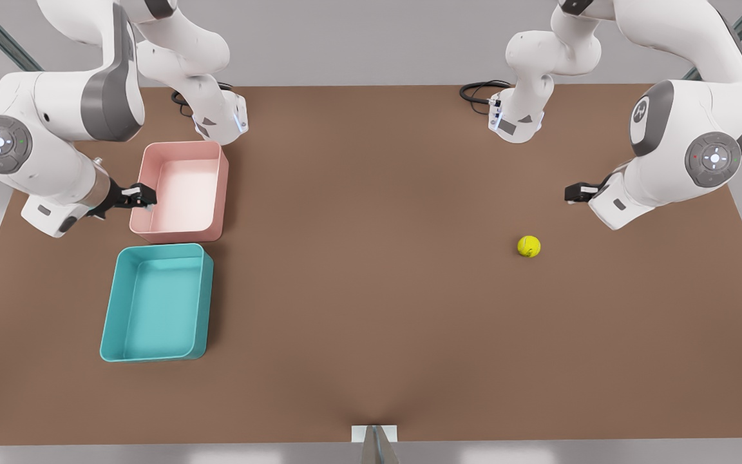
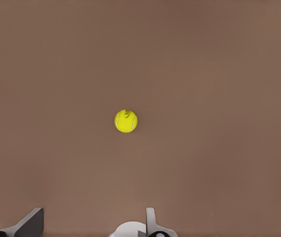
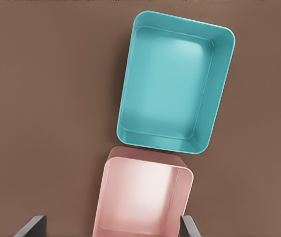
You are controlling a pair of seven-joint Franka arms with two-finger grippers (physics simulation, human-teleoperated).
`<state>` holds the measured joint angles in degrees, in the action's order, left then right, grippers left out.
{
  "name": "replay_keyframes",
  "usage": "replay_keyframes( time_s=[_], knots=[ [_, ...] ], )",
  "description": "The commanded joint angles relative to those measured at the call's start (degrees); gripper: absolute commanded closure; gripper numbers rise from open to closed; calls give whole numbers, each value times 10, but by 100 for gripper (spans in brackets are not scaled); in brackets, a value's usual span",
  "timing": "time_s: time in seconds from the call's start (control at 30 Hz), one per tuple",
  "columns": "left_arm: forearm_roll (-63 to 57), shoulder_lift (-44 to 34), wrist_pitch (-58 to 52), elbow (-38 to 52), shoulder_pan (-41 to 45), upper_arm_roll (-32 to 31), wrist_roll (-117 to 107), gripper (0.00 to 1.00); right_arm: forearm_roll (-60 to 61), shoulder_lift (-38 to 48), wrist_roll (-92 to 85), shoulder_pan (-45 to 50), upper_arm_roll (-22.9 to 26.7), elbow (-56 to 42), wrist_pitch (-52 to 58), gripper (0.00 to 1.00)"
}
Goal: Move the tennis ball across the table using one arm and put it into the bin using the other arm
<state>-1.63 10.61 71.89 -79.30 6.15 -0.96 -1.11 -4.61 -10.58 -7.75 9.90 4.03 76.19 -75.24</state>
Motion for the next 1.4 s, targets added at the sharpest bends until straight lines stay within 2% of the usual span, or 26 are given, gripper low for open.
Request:
replay_keyframes(
  time_s=[0.0,0.13,0.17,0.2,0.23,0.27,0.33,0.4,0.43,0.5,0.6,0.67,0.8,0.97,1.07,1.37],
  knots=[
    [0,-1,2,0,0,0,1,0,0,1,-24,0,0,1,-19,0],
    [0,1,13,-21,0,2,3,1,-7,-29,-28,1,2,-3,-18,0],
    [-1,3,86,-79,0,6,20,45,-9,-29,-27,6,3,-3,-18,0],
    [-1,4,195,-142,1,13,72,78,-9,-28,-24,9,1,-3,-18,0],
    [-1,19,213,-147,4,15,141,79,-4,-27,-24,9,1,-7,-32,0],
    [9,25,283,-182,3,15,238,79,0,-18,-17,8,2,-1,-48,0],
    [18,51,396,-240,-1,22,579,79,1,-29,-15,8,2,-6,-39,0],
    [16,56,432,-267,-10,22,743,79,3,-23,-15,4,8,-10,-18,0],
    [16,64,440,-273,-26,23,938,79,7,-22,-15,3,7,-15,-18,0],
    [15,98,472,-289,-55,31,1134,79,8,-20,-18,3,9,-28,-18,0],
    [12,110,603,-369,-64,38,1207,79,7,-29,-17,1,8,-29,-19,0],
    [12,109,593,-380,-61,58,1298,79,6,-30,-17,1,8,-28,-18,0],
    [-4,109,566,-394,-60,58,1295,79,7,-29,-21,3,5,-29,-17,0],
    [-3,107,545,-443,-46,57,1012,79,7,-30,-18,5,5,-29,-17,0],
    [-2,129,582,-447,-42,57,982,79,7,-30,-21,5,5,-28,-17,0],
    [-1,136,585,-458,-14,54,890,79,2,-32,-24,6,5,-25,-17,0]
  ],
)
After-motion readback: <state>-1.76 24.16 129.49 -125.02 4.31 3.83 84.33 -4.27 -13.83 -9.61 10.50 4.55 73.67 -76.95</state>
